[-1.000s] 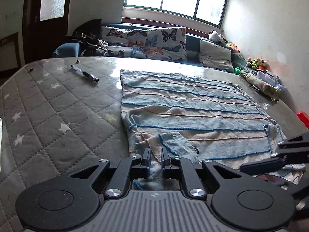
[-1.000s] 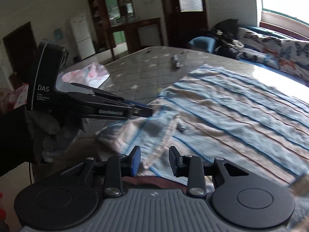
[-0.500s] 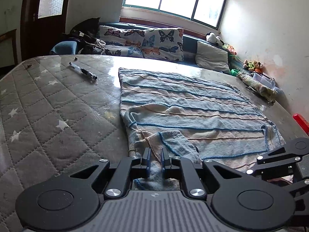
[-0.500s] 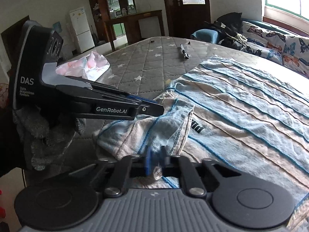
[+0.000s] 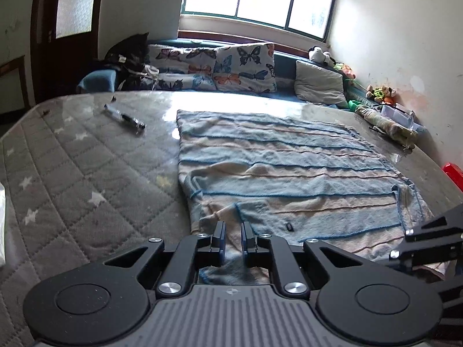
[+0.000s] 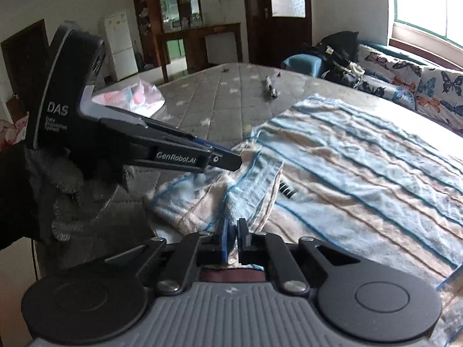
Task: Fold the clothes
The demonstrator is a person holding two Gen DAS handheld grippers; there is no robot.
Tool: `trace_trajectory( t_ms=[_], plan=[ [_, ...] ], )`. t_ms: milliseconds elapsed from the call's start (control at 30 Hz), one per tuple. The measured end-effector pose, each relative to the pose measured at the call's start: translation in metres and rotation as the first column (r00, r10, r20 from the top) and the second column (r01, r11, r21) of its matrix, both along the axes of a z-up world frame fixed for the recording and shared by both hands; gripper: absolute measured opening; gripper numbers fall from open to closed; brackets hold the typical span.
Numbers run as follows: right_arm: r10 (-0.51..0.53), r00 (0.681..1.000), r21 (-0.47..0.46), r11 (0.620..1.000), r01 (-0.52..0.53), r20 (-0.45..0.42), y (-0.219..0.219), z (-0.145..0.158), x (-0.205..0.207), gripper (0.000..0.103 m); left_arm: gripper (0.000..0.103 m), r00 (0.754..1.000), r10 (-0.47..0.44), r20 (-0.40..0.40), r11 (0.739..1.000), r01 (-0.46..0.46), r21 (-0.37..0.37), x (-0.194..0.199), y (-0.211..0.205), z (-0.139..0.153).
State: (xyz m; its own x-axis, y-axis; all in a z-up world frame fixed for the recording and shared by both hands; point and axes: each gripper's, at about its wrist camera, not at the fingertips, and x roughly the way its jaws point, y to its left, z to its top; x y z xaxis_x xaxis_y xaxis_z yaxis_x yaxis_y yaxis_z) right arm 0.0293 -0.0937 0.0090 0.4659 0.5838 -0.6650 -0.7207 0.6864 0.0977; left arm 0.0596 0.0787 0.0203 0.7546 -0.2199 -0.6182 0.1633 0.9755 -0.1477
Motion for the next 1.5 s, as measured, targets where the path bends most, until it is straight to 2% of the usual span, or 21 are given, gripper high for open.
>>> trace_trajectory(
  t_ms=[167, 367, 467, 600, 767, 967, 1033, 1133, 1200, 1267, 1500],
  plan=[
    [-0.015, 1.000, 0.004, 1.000, 0.015, 0.020, -0.012, 0.007, -0.002, 0.009, 0.012, 0.999, -0.053, 0.002, 0.998, 0.052, 0.021, -0.010, -0.012, -0.002],
    [-0.070, 0.997, -0.012, 0.997, 0.070, 0.033, -0.039, 0.011, -0.003, 0.011, 0.013, 0.990, -0.143, 0.002, 0.979, 0.141, 0.149, -0.030, -0.030, -0.011],
    [-0.110, 0.993, -0.014, 0.994, 0.111, 0.032, -0.054, 0.011, -0.005, 0.018, 0.013, 0.987, -0.158, 0.010, 0.971, 0.154, 0.180, -0.038, -0.033, -0.009],
    [-0.149, 0.988, -0.025, 0.988, 0.150, 0.027, -0.070, 0.007, -0.009, 0.019, 0.018, 0.983, -0.178, 0.049, 0.972, 0.168, 0.166, -0.045, -0.038, 0.000],
    [-0.198, 0.980, -0.028, 0.980, 0.199, 0.029, -0.091, 0.005, -0.016, 0.023, 0.018, 0.972, -0.233, 0.010, 0.955, 0.227, 0.193, -0.048, -0.055, -0.011],
    [-0.256, 0.966, -0.046, 0.965, 0.258, 0.038, -0.120, 0.004, -0.025, 0.027, 0.019, 0.973, -0.229, 0.009, 0.955, 0.223, 0.196, -0.061, -0.053, -0.008],
    [-0.273, 0.961, -0.049, 0.960, 0.275, 0.046, -0.130, 0.005, -0.029, 0.035, 0.030, 0.973, -0.232, 0.017, 0.950, 0.223, 0.216, -0.069, -0.050, -0.004],
    [-0.286, 0.957, -0.066, 0.955, 0.289, 0.055, -0.145, 0.007, -0.036, 0.036, 0.043, 0.969, -0.242, 0.040, 0.943, 0.225, 0.247, -0.085, -0.041, 0.002],
    [-0.279, 0.959, -0.089, 0.955, 0.283, 0.060, -0.151, 0.006, -0.043, 0.041, 0.043, 0.964, -0.261, 0.050, 0.930, 0.237, 0.281, -0.098, -0.040, 0.003],
    [-0.247, 0.966, -0.131, 0.958, 0.256, 0.080, -0.155, 0.004, -0.053, 0.047, 0.044, 0.955, -0.292, 0.055, 0.907, 0.258, 0.333, -0.109, -0.042, 0.002],
    [-0.112, 0.981, -0.259, 0.954, 0.150, 0.158, -0.146, -0.006, -0.083, 0.053, 0.046, 0.898, -0.430, 0.093, 0.791, 0.325, 0.518, -0.128, -0.067, -0.017]
  ],
)
